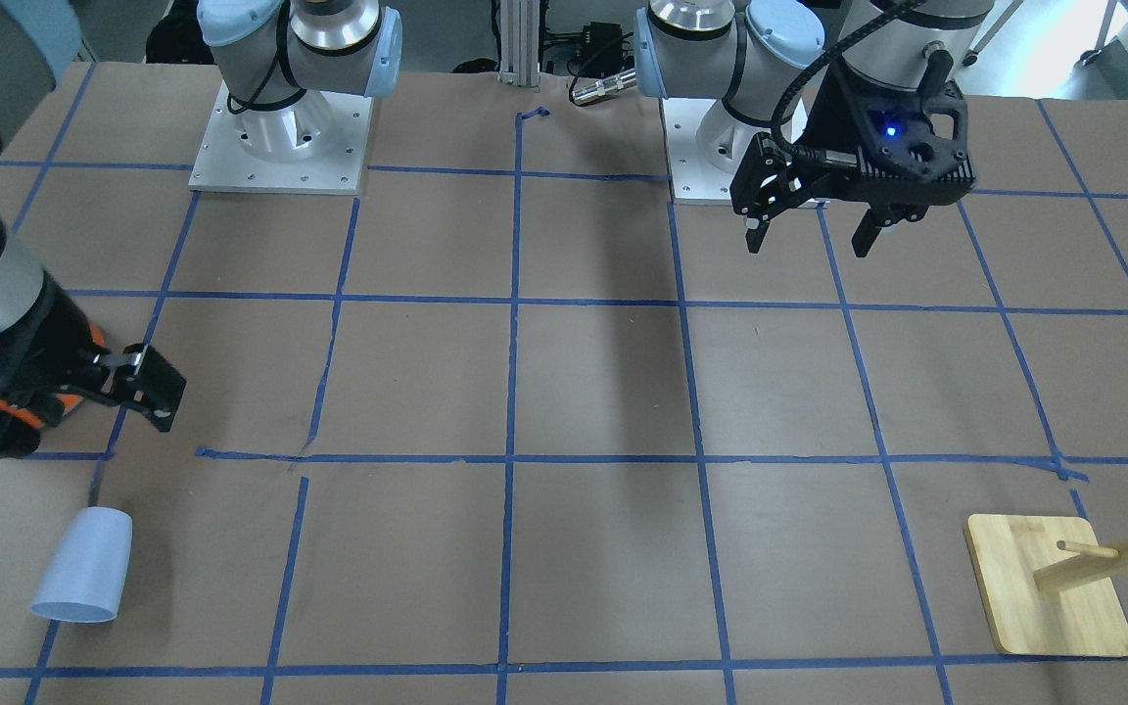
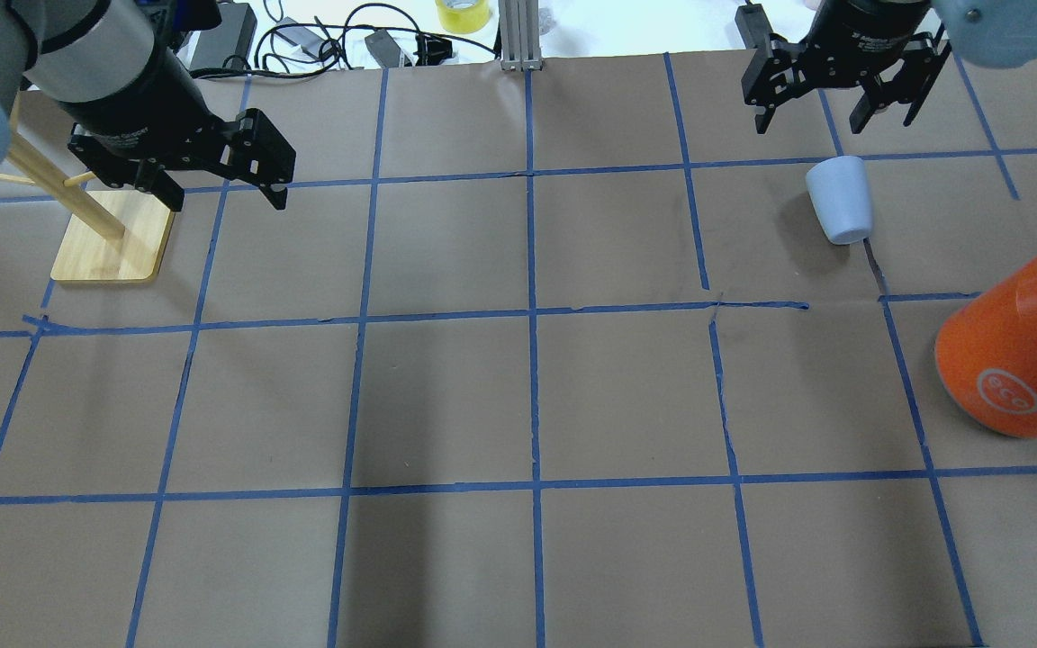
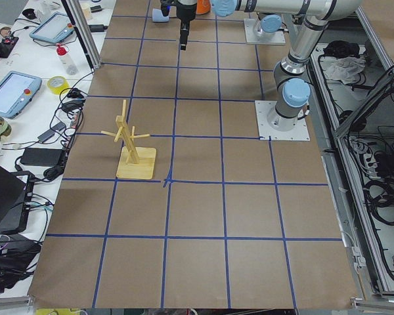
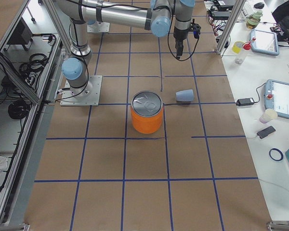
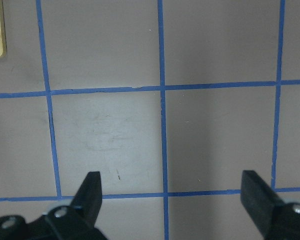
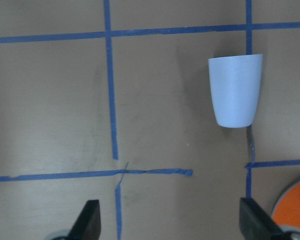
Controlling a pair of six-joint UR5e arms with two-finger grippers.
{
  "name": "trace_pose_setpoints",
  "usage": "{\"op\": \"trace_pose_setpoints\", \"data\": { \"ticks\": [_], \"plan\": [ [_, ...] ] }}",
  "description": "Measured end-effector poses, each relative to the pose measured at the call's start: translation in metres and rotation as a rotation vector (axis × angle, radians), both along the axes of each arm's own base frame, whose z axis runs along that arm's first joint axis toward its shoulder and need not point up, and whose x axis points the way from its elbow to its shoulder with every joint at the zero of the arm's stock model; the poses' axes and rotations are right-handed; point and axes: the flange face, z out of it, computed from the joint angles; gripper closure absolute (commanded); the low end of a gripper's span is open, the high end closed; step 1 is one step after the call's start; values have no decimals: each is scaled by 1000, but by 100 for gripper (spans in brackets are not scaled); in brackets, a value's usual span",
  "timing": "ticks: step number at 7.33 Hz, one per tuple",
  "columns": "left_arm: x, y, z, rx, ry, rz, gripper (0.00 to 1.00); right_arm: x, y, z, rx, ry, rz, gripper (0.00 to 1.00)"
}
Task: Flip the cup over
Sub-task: 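Move the right gripper down over the pale blue cup and grasp it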
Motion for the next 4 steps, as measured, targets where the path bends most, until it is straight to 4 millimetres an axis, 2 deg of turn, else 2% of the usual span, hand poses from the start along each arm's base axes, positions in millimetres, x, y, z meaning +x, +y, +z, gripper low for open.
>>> {"op": "trace_pose_setpoints", "data": {
  "ticks": [2, 3, 4],
  "plan": [
    [1, 1, 2, -4, -10, 2, 0, -67, -40, -69, -9, 20, 71, 3],
    [1, 2, 2, -4, -11, 3, 0, -94, -54, -104, -15, 25, 101, 3],
    [1, 2, 2, -5, -10, 3, 0, -111, -64, -134, -15, 22, 111, 3]
  ]
}}
